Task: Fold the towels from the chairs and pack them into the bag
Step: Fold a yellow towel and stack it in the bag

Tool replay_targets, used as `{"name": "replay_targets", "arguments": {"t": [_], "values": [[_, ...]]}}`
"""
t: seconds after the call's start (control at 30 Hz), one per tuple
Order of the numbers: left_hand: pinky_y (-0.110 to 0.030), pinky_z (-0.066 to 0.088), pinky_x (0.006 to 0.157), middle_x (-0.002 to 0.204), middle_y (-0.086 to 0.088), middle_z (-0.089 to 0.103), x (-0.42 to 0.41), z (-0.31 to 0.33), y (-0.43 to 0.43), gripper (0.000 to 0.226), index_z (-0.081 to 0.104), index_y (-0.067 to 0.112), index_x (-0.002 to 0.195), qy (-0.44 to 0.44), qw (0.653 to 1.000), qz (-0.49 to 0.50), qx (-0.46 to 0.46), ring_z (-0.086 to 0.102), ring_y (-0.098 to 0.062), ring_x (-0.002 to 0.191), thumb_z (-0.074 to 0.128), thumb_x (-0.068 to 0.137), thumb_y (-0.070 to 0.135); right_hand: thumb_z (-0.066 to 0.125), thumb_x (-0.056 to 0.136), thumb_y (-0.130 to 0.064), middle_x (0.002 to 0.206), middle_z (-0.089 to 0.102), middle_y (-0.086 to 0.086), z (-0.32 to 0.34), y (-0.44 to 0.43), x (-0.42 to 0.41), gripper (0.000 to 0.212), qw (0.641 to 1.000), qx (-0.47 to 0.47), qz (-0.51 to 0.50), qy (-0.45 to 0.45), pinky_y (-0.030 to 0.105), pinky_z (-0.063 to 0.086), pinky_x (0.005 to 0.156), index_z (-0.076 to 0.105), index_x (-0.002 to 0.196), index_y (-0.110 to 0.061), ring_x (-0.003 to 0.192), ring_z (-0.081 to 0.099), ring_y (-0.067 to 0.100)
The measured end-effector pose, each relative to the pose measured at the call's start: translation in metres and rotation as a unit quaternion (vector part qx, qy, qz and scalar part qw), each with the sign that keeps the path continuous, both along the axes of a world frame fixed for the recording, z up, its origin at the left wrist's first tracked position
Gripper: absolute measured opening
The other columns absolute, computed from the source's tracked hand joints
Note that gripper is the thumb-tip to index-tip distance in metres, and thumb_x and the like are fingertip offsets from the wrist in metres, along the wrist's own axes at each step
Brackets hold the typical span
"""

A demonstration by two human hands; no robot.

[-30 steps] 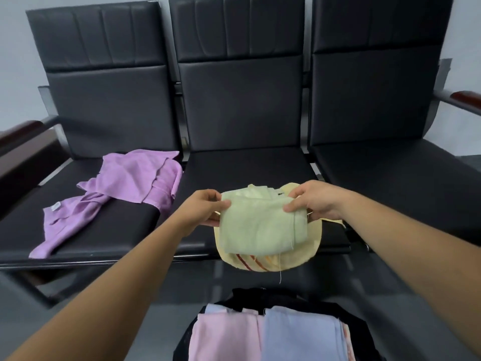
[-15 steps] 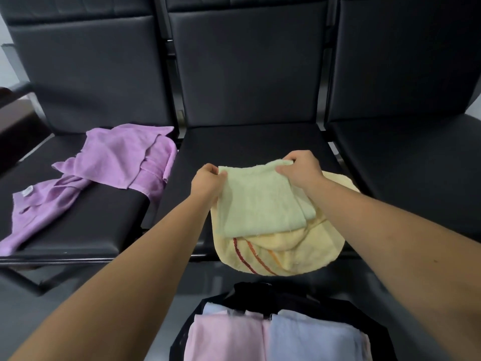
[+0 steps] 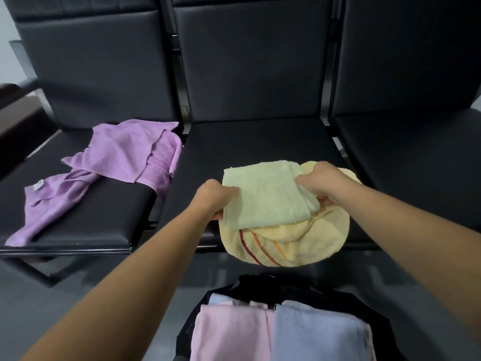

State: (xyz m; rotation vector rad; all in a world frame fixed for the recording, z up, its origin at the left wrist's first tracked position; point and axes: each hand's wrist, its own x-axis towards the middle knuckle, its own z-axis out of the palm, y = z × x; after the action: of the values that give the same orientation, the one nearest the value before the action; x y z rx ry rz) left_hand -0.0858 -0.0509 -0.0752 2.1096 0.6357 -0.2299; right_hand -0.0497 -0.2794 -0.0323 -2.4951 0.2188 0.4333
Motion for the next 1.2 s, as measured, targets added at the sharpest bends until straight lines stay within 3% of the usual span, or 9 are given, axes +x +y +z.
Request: {"name": "replay_targets", "arguments": {"t": [0.13,0.23,0.37,0.53,0.67,0.8,0.87,1.0,1.2], "values": [[-0.031,0.052,0.062,0.097,-0.006,0.06,-0.009,0.007,-0.008,0.027,0.056,0.01,0.103,0.021,0.998,0.014,-0.05,0.059,-0.022,0.082,0.065,0.096,0.035,0.056,0.099,-0.028,0.091,0.054,0.011,0.005,0.006,-0.012,0.025,0.996,0.057,-0.05,0.045,0.046,0.06,0.087,0.046,0.083,-0.01,0.096,0.064,0.034],[-0.04,0.057,0.082,0.105,-0.008,0.063,-0.013,0.009,-0.01,0.03,0.058,0.011,0.102,0.036,0.994,0.033,-0.1,0.062,-0.025,0.091,0.072,0.091,0.035,0.06,0.099,-0.035,0.091,0.051,0.012,0.004,0.01,-0.016,0.031,0.991,0.085,-0.067,0.075,0.04,0.06,0.08,0.045,0.084,-0.013,0.082,0.063,0.032],[-0.034,0.052,0.066,0.109,-0.008,0.066,-0.017,0.011,-0.011,0.044,0.06,0.007,0.112,0.032,0.984,0.065,-0.16,0.063,-0.024,0.088,0.079,0.086,0.037,0.069,0.094,-0.042,0.087,0.055,0.011,-0.003,0.013,-0.018,0.036,0.98,0.13,-0.111,0.101,0.035,0.049,0.07,0.053,0.093,-0.01,0.075,0.055,0.024],[-0.047,0.058,0.093,0.114,-0.009,0.067,-0.014,0.015,-0.015,0.047,0.061,0.008,0.117,-0.022,0.968,0.084,-0.236,0.067,-0.029,0.103,0.082,0.081,0.03,0.071,0.092,-0.042,0.081,0.051,0.006,-0.002,0.012,-0.016,0.035,0.952,0.196,-0.158,0.175,0.026,0.039,0.064,0.058,0.103,-0.011,0.066,0.045,0.014],[-0.05,0.057,0.094,0.118,-0.009,0.065,-0.01,0.024,-0.017,0.044,0.06,0.011,0.117,-0.07,0.951,0.085,-0.288,0.066,-0.03,0.107,0.077,0.082,0.03,0.081,0.085,-0.025,0.113,0.066,0.009,0.005,0.015,-0.011,0.044,0.887,0.416,-0.185,0.078,0.039,0.058,0.089,0.059,0.122,-0.013,0.101,0.066,0.025],[-0.045,0.062,0.076,0.119,-0.012,0.064,-0.014,0.042,-0.014,0.04,0.056,0.008,0.125,-0.084,0.923,0.118,-0.357,0.067,-0.031,0.103,0.072,0.09,0.017,0.076,0.085,-0.01,0.112,0.072,0.018,0.019,0.014,-0.02,0.037,0.797,0.576,-0.176,0.037,0.043,0.061,0.085,0.062,0.119,-0.006,0.1,0.072,0.032],[-0.041,0.062,0.068,0.121,-0.013,0.067,-0.021,0.055,-0.012,0.041,0.057,0.008,0.128,-0.091,0.899,0.113,-0.413,0.069,-0.03,0.101,0.069,0.089,0.013,0.073,0.086,-0.006,0.114,0.072,0.019,0.026,0.012,-0.026,0.032,0.777,0.608,-0.161,0.025,0.042,0.061,0.085,0.063,0.117,-0.005,0.102,0.073,0.032],[-0.038,0.062,0.069,0.114,-0.012,0.072,-0.05,0.079,-0.013,0.039,0.06,0.006,0.126,-0.099,0.857,0.083,-0.498,0.072,-0.029,0.093,0.064,0.087,0.006,0.068,0.087,-0.002,0.122,0.071,0.018,0.034,0.001,-0.048,0.042,0.762,0.639,-0.103,0.019,0.044,0.06,0.09,0.063,0.129,-0.005,0.11,0.071,0.033],[-0.044,0.06,0.08,0.099,-0.011,0.077,-0.112,0.075,-0.019,0.027,0.065,0.006,0.115,-0.067,0.882,0.03,-0.465,0.072,-0.03,0.091,0.065,0.087,0.006,0.073,0.088,-0.007,0.122,0.072,0.016,0.03,-0.032,-0.106,0.04,0.789,0.603,-0.071,0.09,0.054,0.053,0.101,0.064,0.128,-0.007,0.112,0.07,0.036]]}}
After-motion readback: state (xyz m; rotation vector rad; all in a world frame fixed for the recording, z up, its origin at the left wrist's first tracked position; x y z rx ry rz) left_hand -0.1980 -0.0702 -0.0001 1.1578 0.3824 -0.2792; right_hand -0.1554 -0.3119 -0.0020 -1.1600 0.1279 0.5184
